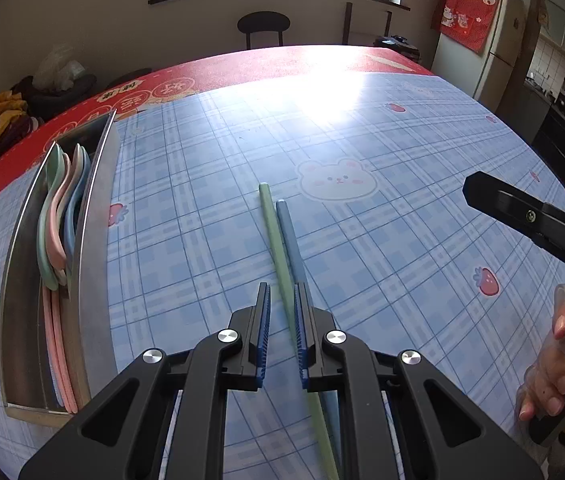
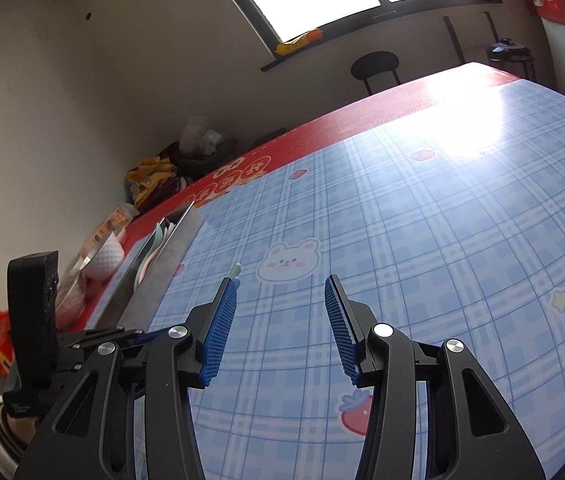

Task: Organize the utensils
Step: 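Grasp and lift the green stick with the left tool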

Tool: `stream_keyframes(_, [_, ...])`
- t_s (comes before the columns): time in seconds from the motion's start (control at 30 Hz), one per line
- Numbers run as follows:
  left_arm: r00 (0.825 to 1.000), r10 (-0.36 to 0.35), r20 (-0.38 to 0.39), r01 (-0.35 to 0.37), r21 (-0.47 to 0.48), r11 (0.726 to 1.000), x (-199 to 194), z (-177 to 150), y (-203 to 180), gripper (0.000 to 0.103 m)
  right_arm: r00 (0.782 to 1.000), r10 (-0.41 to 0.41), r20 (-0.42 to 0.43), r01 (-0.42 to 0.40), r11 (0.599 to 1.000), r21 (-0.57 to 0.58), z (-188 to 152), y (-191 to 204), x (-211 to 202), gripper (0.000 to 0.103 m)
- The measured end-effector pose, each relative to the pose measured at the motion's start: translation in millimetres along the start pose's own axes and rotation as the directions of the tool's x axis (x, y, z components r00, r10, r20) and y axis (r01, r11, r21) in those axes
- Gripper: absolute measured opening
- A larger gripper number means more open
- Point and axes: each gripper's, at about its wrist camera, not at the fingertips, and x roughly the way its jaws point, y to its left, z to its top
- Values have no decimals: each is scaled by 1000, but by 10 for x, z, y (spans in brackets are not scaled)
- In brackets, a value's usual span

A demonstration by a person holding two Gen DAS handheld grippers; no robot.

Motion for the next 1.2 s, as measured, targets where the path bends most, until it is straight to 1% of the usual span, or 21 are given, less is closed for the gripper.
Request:
stream_keyframes(0.03, [999,32,2,-32,20,999,11,1,-20,12,1000,1,0,-1,1000,2,-2,-1,1,45])
stream_keyframes(0.07, [999,47,7,-47,33,998,17,6,-30,12,1000,2,0,-2,1000,2,-1,-6,0,45])
stream_keyframes(0.2, [999,54,-4,-54,35,998,80,35,-17,12,1000,3,2,-3,1000,4,-2,-16,-5,45])
stream_keyframes(0.4, [999,52,7,-52,28,998,82,25,-11,12,1000,7,0,-7,1000,9,1,-26,-9,45])
stream_keyframes(0.53, [998,63,13,-64,37,997,95,31,-40,12,1000,7,0,-7,1000,6,-1,-18,-13,45])
stream_keyframes(0.8, [999,43,21,-43,26,999,110,35,6,12,1000,3,0,-3,1000,15,-4,-12,-7,45])
stream_keyframes(0.9, [999,43,33,-44,36,998,104,17,2,12,1000,4,0,-4,1000,18,-5,-17,-10,45])
stream_keyframes(0.93, [999,38,38,-39,32,999,102,6,7,11,1000,5,-1,-4,1000,19,-6,-17,-8,45])
stream_keyframes(0.97, [999,27,40,-28,22,999,97,-3,18,8,1000,4,-2,-4,1000,19,-7,-21,-7,45])
stream_keyframes(1.07, [998,46,44,-47,26,999,77,-36,-11,6,1000,9,-4,-9,1000,26,-8,-44,-4,45])
stream_keyframes(1.13, [998,36,45,-36,14,999,42,-67,5,6,1000,12,-5,-12,999,35,-4,-60,-3,45])
stream_keyframes(1.2, [998,22,56,-21,-19,1000,-35,-103,62,6,1000,13,0,-13,999,45,-11,-79,-20,45])
